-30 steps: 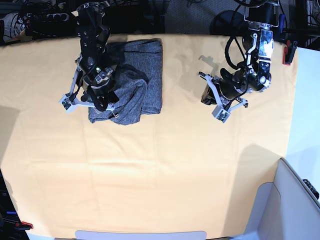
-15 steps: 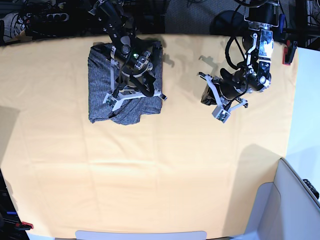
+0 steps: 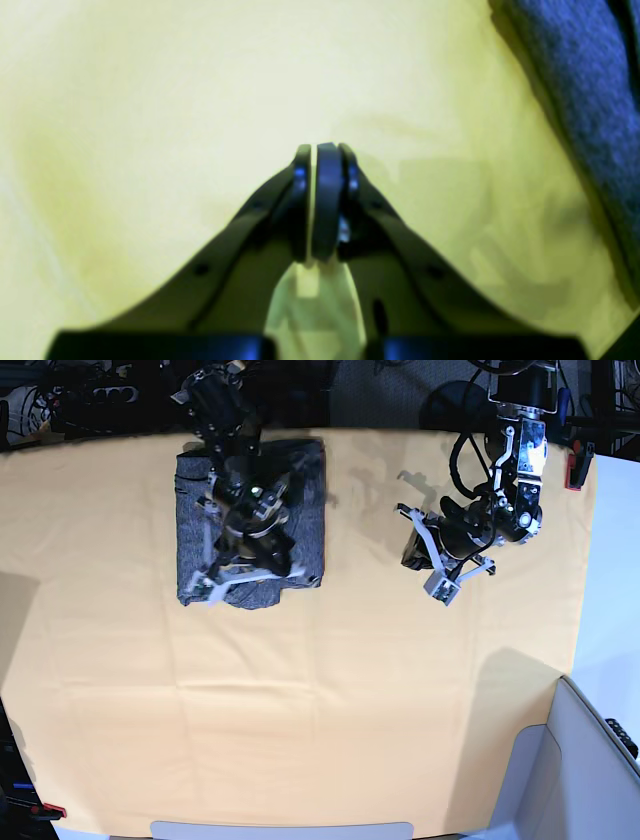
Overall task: Fold the T-shirt properly
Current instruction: 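Tuck and flatten the stack's edge with the right gripper, then withdraw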
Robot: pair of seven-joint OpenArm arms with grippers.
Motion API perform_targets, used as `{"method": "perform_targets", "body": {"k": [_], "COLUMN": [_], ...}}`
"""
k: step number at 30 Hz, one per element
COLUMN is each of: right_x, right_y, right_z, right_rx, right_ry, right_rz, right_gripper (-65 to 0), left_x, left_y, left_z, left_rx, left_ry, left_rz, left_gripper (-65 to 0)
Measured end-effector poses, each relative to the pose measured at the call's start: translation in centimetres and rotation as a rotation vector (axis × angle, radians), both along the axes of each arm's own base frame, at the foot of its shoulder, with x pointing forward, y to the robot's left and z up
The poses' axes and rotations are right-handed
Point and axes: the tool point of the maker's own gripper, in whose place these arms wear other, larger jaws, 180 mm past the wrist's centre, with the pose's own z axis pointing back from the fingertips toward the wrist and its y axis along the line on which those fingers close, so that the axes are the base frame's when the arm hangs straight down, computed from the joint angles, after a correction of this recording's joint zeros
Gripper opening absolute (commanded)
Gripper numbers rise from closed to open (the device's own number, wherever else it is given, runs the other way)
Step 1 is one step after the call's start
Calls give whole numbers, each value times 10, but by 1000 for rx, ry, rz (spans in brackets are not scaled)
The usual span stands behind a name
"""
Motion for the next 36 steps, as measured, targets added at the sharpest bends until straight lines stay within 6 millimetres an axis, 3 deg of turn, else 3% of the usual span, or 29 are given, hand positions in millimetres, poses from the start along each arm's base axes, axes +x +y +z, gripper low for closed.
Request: {"method": "perform_targets", "body": {"k": [2, 4, 9, 13, 18, 25, 29, 32, 36], "right_x": [19, 33, 40, 40, 39, 47, 59, 55, 43], "right_y": [-28, -43, -49, -34, -9, 0, 7, 13, 42], "right_z": [3, 3, -38, -51, -42, -37, -60, -68, -62], "right_rx": [-3, 0, -50, -39, 18, 16, 24, 4, -19], "right_ry": [-13, -12, 112, 165, 168, 152, 186, 206, 180], "right_rz": [-97, -153, -166, -158, -141, -110, -95, -62, 42], "right_gripper": [-595, -595, -595, -596, -596, -595, -594, -594, -594], "left_x": [0, -1, -1, 0, 0, -1, -3, -2, -2], "left_y": [0, 1, 1, 0, 1, 1, 4, 5, 5], "left_z": [0, -1, -1, -1, -1, -2, -15, -16, -16], "left_rx": [2, 2, 2, 0, 2, 3, -16, -20, -22], "left_ry": [2, 5, 4, 4, 3, 8, 39, 39, 38], "left_rz": [0, 0, 1, 0, 0, 2, 21, 28, 29], "left_gripper": [-644, -644, -644, -644, -644, -644, -644, -644, -644]}}
